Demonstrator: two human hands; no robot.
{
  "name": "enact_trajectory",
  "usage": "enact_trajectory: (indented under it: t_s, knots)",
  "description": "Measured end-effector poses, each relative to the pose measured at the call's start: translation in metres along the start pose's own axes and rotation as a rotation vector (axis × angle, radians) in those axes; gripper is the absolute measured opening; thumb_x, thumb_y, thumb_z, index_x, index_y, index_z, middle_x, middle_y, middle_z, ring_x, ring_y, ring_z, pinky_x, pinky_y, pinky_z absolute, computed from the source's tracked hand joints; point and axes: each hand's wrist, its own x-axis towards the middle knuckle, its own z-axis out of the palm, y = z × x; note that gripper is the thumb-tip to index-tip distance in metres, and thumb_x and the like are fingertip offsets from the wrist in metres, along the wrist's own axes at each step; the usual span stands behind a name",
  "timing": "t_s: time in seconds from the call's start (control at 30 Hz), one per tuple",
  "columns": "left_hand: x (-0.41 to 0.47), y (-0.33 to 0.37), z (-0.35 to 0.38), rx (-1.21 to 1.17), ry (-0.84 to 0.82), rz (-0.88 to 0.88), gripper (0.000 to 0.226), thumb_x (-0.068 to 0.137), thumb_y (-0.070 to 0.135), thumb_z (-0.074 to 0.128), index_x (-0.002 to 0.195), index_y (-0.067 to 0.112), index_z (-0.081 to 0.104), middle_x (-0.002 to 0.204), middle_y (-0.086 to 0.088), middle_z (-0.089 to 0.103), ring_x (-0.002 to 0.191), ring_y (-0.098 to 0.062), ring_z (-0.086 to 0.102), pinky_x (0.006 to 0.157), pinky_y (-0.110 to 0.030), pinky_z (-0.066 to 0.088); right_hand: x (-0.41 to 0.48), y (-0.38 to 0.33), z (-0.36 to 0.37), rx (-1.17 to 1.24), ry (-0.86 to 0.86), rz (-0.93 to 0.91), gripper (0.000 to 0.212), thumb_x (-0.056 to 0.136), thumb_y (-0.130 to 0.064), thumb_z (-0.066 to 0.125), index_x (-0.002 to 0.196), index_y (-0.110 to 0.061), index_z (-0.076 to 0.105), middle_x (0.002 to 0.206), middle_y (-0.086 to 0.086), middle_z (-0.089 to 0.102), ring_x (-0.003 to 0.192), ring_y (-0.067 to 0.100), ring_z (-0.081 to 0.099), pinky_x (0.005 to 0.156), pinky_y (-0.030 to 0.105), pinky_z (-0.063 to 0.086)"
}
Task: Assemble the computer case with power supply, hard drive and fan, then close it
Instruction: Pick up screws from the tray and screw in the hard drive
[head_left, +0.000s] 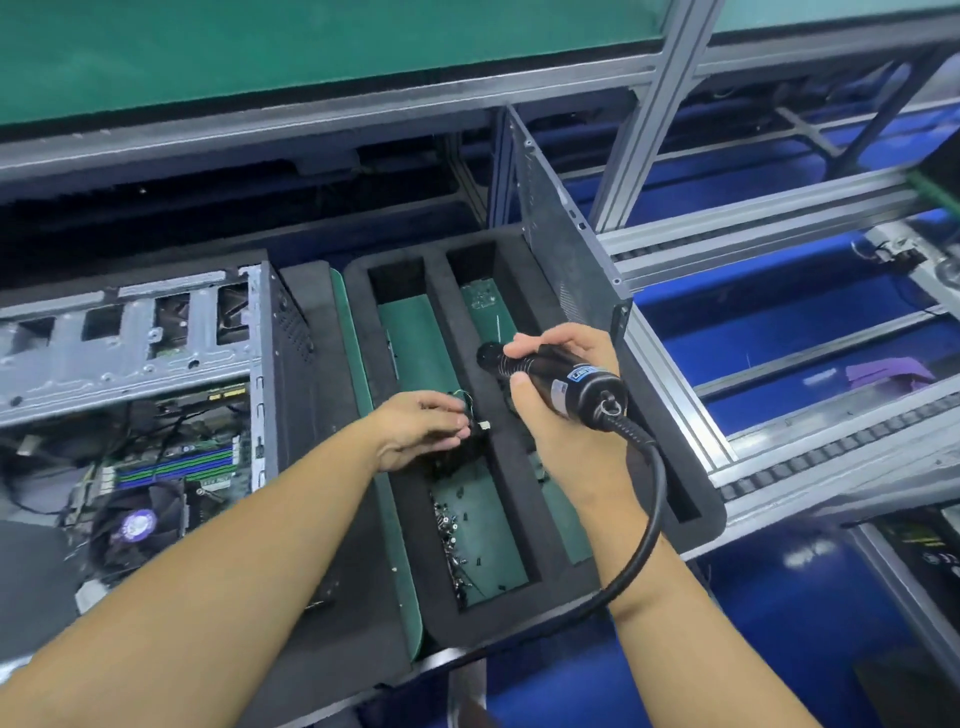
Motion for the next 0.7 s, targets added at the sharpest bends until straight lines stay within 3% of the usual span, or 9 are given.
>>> enact_trajectory:
  t_s: [0.17,0.3,0.4,0.53,0.7]
  knots:
    - [-0.039,0.047,-0.038,-0.145,0.031,0.131,0.019,0.094,-0.005,0.058,0.107,0.002,0.068,0.09,-0.008,0.074,0.08,-0.013,0.073,0.07,-0.021,0.059,0.018,-0.031,0.036,0.015,-0.033,-0.083,0.034,0.086,0.014,0.061,0.111,-0.008,0.053,0.11,0.009,0.073,0.11,0.015,0.068,0.095,0.019,0.049]
    - [-0.071,0.063,-0.058,-0.305,0.05,0.235,0.021,0.097,-0.005,0.052,0.116,-0.003,0.061,0.092,-0.013,0.074,0.082,-0.015,0.074,0.068,-0.022,0.059,0.019,-0.05,0.072,0.047,-0.106,-0.138,0.034,0.084,0.007,0.064,0.108,-0.017,0.061,0.114,0.011,0.071,0.11,0.025,0.068,0.099,0.029,0.051]
    - [-0.092,0.067,-0.075,-0.402,0.042,0.333,0.023,0.098,-0.005,0.05,0.121,-0.007,0.055,0.093,-0.015,0.073,0.084,-0.016,0.074,0.069,-0.021,0.059,0.02,-0.063,0.099,0.03,-0.142,-0.173,0.028,0.082,-0.001,0.067,0.105,-0.016,0.064,0.109,0.006,0.072,0.105,0.024,0.069,0.095,0.026,0.052]
    - [-0.118,0.06,-0.113,-0.46,0.109,0.409,0.016,0.099,-0.004,0.049,0.108,0.002,0.061,0.091,-0.012,0.073,0.081,-0.016,0.074,0.069,-0.022,0.059,0.016,-0.078,0.128,0.046,-0.169,-0.207,0.024,0.084,-0.002,0.067,0.103,-0.015,0.065,0.106,0.006,0.073,0.105,0.025,0.07,0.095,0.03,0.053]
    - [-0.14,0.051,-0.155,-0.499,0.131,0.457,0.019,0.099,-0.004,0.051,0.113,0.0,0.063,0.099,-0.014,0.075,0.089,-0.018,0.073,0.072,-0.022,0.058,0.004,-0.087,0.162,0.058,-0.203,-0.194,0.028,0.084,-0.004,0.068,0.102,-0.025,0.064,0.107,0.011,0.072,0.106,0.031,0.069,0.098,0.042,0.054]
